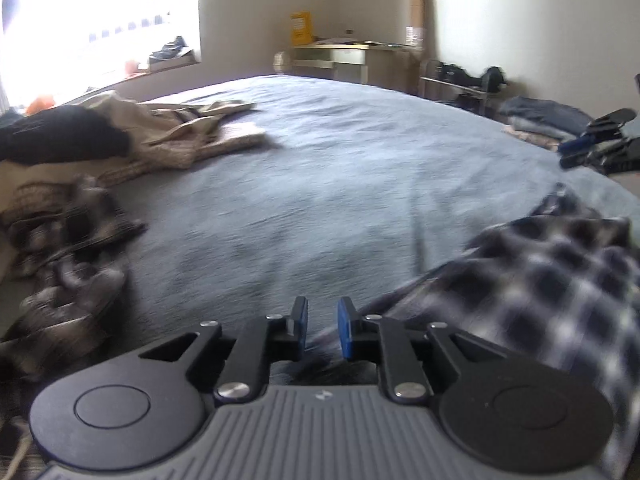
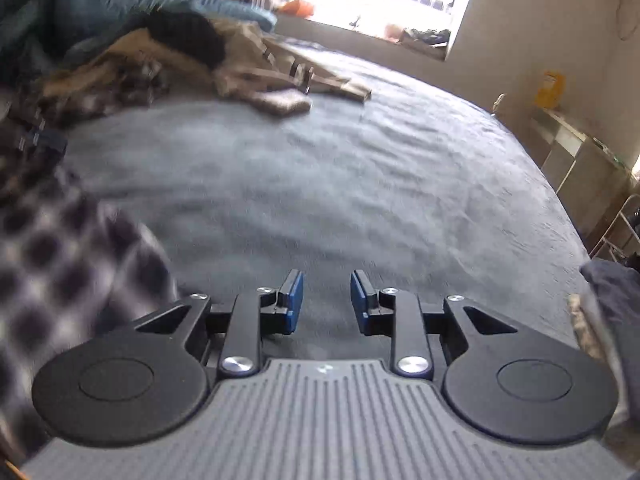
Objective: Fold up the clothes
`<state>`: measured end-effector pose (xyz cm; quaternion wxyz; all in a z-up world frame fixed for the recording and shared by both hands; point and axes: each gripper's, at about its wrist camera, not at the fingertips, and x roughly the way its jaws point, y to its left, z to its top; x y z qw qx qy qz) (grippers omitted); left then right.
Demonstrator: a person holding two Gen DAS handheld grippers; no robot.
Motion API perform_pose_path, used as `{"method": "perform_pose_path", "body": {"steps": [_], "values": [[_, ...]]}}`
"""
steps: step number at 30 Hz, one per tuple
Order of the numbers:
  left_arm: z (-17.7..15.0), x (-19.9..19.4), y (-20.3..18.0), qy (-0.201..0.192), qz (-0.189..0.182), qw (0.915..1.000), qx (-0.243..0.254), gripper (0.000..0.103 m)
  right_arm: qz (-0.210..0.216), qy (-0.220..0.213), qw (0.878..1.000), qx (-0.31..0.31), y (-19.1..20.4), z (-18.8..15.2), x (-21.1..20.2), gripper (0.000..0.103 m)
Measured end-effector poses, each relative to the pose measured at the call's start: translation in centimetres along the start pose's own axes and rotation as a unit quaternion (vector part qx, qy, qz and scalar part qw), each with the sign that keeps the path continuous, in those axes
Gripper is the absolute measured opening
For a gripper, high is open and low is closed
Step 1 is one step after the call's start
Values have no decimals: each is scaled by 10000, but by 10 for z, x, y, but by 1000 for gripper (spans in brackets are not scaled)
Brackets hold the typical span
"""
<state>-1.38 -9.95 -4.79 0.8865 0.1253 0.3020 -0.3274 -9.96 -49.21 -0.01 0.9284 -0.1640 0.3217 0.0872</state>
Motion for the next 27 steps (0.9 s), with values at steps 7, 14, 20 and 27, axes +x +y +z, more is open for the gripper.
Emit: {"method": "perform_pose_path", "body": {"steps": [7,14,20,27], "values": [[8,24,-45,203,-425,9963,725,19,232,340,9972,-628,-1,-24,8,28],[6,40,-55,367,-451,9945,867,22,889,745,9920,-499,-19,-13,47,49],[4,42,-53,354,-405,9951,824,24,692,826,9916,-722,4,-13,45,3],[6,43,-52,321,-348,9957,802,25,-710,485,9772,-1939,36,-13,29,3]]}}
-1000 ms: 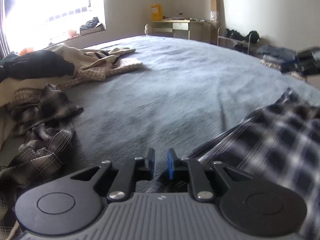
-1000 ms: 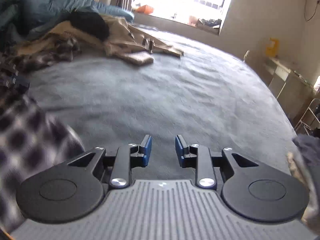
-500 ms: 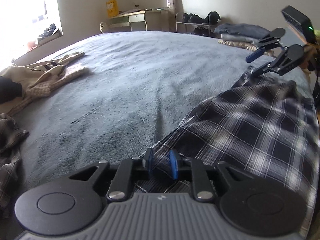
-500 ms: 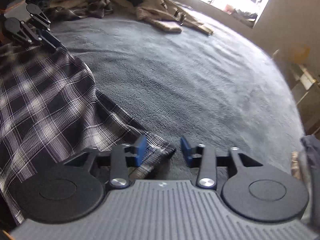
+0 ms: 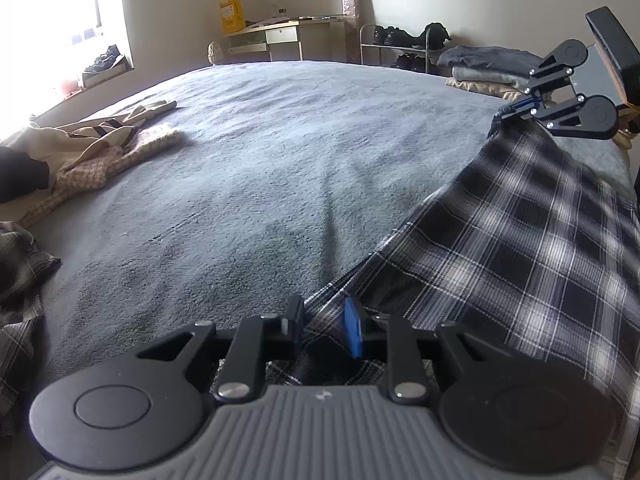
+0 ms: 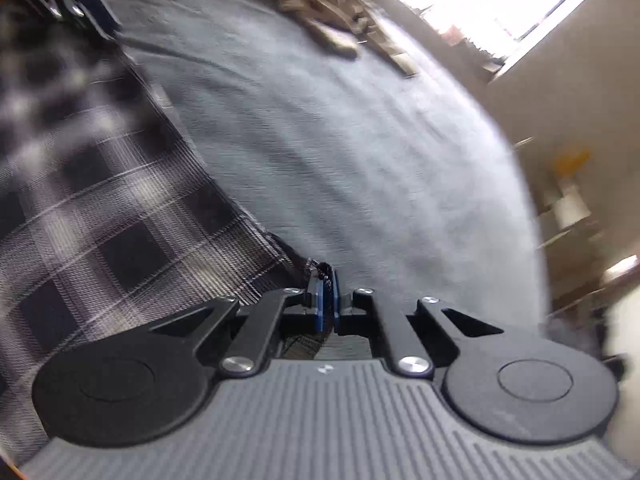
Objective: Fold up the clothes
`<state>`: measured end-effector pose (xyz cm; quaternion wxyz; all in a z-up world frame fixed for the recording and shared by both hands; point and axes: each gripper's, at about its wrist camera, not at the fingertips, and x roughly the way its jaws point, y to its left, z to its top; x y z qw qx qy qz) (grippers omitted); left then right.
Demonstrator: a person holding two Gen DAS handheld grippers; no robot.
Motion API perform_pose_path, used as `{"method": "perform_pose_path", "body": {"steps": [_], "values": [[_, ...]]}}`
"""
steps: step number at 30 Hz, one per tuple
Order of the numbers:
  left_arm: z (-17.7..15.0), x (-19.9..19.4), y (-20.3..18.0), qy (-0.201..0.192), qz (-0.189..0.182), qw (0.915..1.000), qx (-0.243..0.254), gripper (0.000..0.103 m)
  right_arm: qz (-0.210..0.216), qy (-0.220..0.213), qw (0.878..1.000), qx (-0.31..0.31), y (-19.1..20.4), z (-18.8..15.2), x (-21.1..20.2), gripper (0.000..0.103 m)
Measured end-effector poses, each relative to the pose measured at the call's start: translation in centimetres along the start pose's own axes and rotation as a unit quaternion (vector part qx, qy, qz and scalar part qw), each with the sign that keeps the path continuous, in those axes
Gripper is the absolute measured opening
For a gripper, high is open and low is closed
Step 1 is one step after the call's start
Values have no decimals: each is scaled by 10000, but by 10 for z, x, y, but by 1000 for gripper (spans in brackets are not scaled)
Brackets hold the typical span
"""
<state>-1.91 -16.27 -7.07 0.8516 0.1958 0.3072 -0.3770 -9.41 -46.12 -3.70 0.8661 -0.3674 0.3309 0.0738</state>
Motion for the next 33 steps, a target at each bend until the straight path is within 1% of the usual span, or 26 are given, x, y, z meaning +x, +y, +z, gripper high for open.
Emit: {"method": "perform_pose_path", "body": {"steps": [3,5,7,8,9,11,13,15,16,17,18,19,21,22,23,25,26,27,28,29,30,31,32,33], "values": [[0,1,0,-10,75,10000,6,29,-136,5,9998,-116,5,-2,8,3],[0,1,-1,-20,125,9999,35,30,-135,58,9998,-94,6,-6,18,3],[-1,2,-3,-28,151,9998,92,30,-169,97,9998,37,7,-12,30,3],[-2,2,-4,-32,166,9998,125,30,-196,85,9996,201,6,-15,35,3],[-2,3,-4,-33,178,9997,155,30,-223,66,9990,377,4,-18,40,4],[-1,3,-5,-29,199,9996,209,30,-405,97,9929,1114,-15,-24,46,5],[-1,4,-6,-26,218,9995,245,30,-650,249,9801,1861,-40,-35,50,5],[-1,4,-6,-27,232,9994,271,30,-663,211,9632,2598,-64,-48,41,5],[-1,4,-6,-32,241,9993,289,30,-626,106,9578,2803,-71,-50,30,5],[-1,4,-7,-36,256,9992,291,30,-456,-92,9562,2891,-73,-48,16,7],[-1,4,-7,-40,270,9992,292,30,-84,-362,9551,2939,-73,-45,3,7],[-1,4,-7,-37,284,9992,287,30,444,-620,9523,2955,-71,-41,-8,7],[-1,3,-7,-29,311,9991,276,30,1464,-817,9475,2722,-55,-29,-12,7],[-1,3,-7,-20,332,9991,277,30,1859,-808,9469,2498,-43,-23,-8,5],[-2,2,-8,-12,354,9990,280,30,2043,-682,9489,2305,-32,-18,1,5],[-2,2,-7,3,388,9989,266,30,1870,-328,9563,2225,-21,-16,30,4],[-2,2,-6,13,392,9990,234,31,1818,-368,9545,2337,-24,-21,38,4],[-2,2,-5,23,395,9990,200,31,1653,-426,9502,2607,-32,-27,40,4],[-2,2,-4,29,390,9991,146,32,1136,-267,9504,2883,-46,-32,45,5],[-2,2,-2,35,377,9993,54,34,523,-8,9488,3117,-61,-39,50,8],[-1,1,1,31,355,9993,-63,34,201,145,9406,3385,-77,-49,53,9],[-1,0,3,26,334,9993,-179,34,14,237,9301,3664,-91,-61,47,9],[-1,-2,6,17,321,9991,-293,34,-214,308,9251,3778,-100,-71,32,9],[0,-8,8,-23,383,9986,-375,34,-363,242,9274,3716,-100,-75,7,10]]}}
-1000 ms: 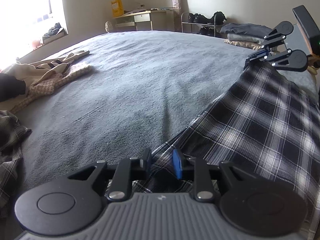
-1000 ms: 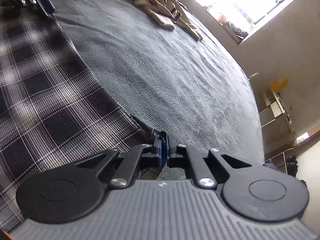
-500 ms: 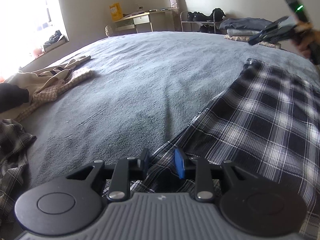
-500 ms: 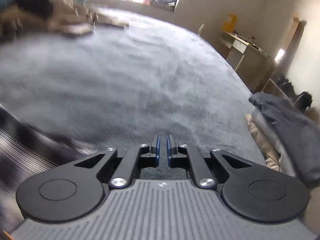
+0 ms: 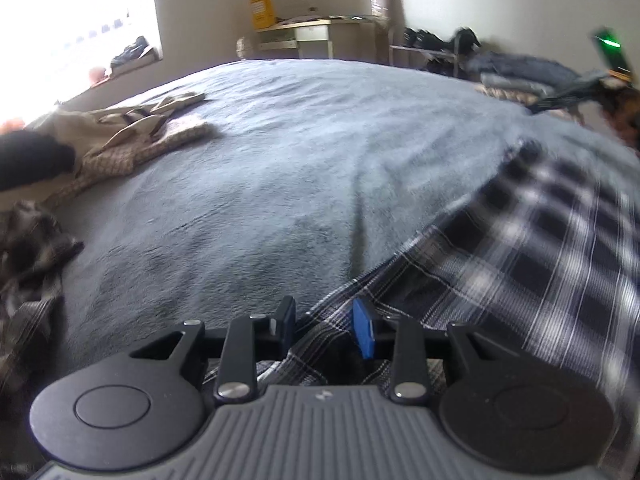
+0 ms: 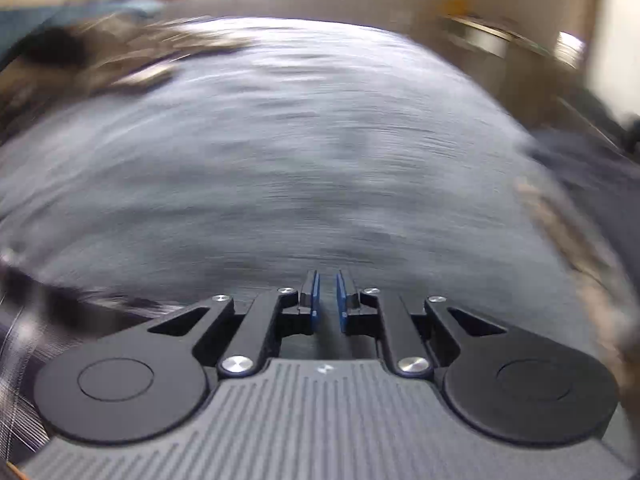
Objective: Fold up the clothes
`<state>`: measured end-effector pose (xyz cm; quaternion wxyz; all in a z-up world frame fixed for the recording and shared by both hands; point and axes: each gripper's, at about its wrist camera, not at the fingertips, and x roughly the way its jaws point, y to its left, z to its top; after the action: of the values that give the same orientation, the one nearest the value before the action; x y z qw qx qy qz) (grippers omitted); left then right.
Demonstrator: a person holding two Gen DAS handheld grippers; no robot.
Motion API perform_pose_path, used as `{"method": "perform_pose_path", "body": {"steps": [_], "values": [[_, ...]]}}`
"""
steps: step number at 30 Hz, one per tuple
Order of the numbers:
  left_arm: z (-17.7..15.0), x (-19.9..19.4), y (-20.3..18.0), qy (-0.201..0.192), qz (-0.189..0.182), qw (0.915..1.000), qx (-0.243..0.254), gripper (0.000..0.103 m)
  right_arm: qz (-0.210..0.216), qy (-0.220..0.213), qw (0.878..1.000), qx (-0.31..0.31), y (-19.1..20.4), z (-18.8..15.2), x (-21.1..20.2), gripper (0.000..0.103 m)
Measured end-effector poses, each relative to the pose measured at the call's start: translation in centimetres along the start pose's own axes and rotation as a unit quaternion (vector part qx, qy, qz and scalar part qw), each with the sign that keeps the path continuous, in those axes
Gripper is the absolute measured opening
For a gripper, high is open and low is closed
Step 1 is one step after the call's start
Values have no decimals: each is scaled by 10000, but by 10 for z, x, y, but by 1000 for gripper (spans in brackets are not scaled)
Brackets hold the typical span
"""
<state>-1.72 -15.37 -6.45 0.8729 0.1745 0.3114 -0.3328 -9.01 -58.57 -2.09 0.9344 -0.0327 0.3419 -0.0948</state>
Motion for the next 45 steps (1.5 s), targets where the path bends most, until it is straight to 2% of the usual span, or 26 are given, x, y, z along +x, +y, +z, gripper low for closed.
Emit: {"method": "perform_pose_path", "body": {"steps": [2,6,9,11,12,14,17,19,20,21,22,23,25,27,30,32,33,35,36,38,40,41,43,45], "values": [[2,-12,5,-81,119,9998,-167,32,-198,-263,9993,-157,-9,-7,-52,10],[4,-56,8,-208,251,9979,-559,32,272,-469,9977,-398,5,-19,-123,10],[0,-91,3,-165,328,9958,-841,32,934,-219,9934,-631,52,-50,-137,10],[-8,-114,-2,-134,284,9940,-1047,32,1622,-84,9845,-659,85,-78,-132,9],[-13,-126,-4,-142,313,9930,-1127,32,1802,68,9807,-758,98,-93,-130,9],[-24,-149,-6,-157,375,9909,-1281,32,1617,319,9808,-1046,108,-121,-127,9],[-42,-193,3,-242,816,9856,-1460,33,1003,362,9927,-562,70,-146,-132,9],[-52,-228,15,-303,1198,9781,-1677,33,112,351,9993,77,38,-148,-146,11],[-57,-248,22,-367,1443,9729,-1768,33,-227,288,9992,175,30,-148,-154,14],[-62,-269,28,-431,1687,9671,-1852,33,-465,184,9985,241,28,-147,-162,14],[-66,-290,34,-501,1942,9615,-1879,34,-458,58,9985,307,32,-144,-171,14],[-70,-311,39,-573,2188,9553,-1905,36,-250,-54,9990,364,41,-141,-178,14],[-79,-347,47,-776,2526,9439,-1983,41,430,-351,9978,357,79,-129,-186,14],[-91,-369,55,-894,2692,9340,-2171,42,1100,-612,9920,6,141,-118,-183,14],[-117,-368,60,-752,2680,9281,-2474,41,2227,-839,9695,-591,240,-106,-169,14],[-137,-356,61,-666,2554,9279,-2634,41,2760,-788,9531,-964,304,-100,-153,12],[-149,-347,63,-619,2457,9267,-2774,40,3015,-759,9435,-1149,337,-97,-146,12],[-172,-332,65,-527,2282,9234,-3040,39,3141,-769,9333,-1560,386,-99,-141,12],[-186,-324,66,-521,2190,9219,-3153,39,3042,-742,9323,-1810,401,-101,-136,12],[-209,-308,72,-398,1985,9177,-3418,39,2773,-496,9368,-2075,402,-107,-125,12],[-229,-296,74,-296,1888,9151,-3551,38,2449,-407,9454,-2112,374,-117,-125,13],[-236,-295,77,-316,1842,9141,-3598,38,2210,-284,9542,-1997,353,-121,-127,13],[-246,-295,84,-427,1759,9112,-3701,38,1366,130,9765,-1663,309,-126,-130,13],[-251,-301,91,-608,1740,9065,-3798,38,510,474,9882,-1362,272,-126,-138,15]]}}
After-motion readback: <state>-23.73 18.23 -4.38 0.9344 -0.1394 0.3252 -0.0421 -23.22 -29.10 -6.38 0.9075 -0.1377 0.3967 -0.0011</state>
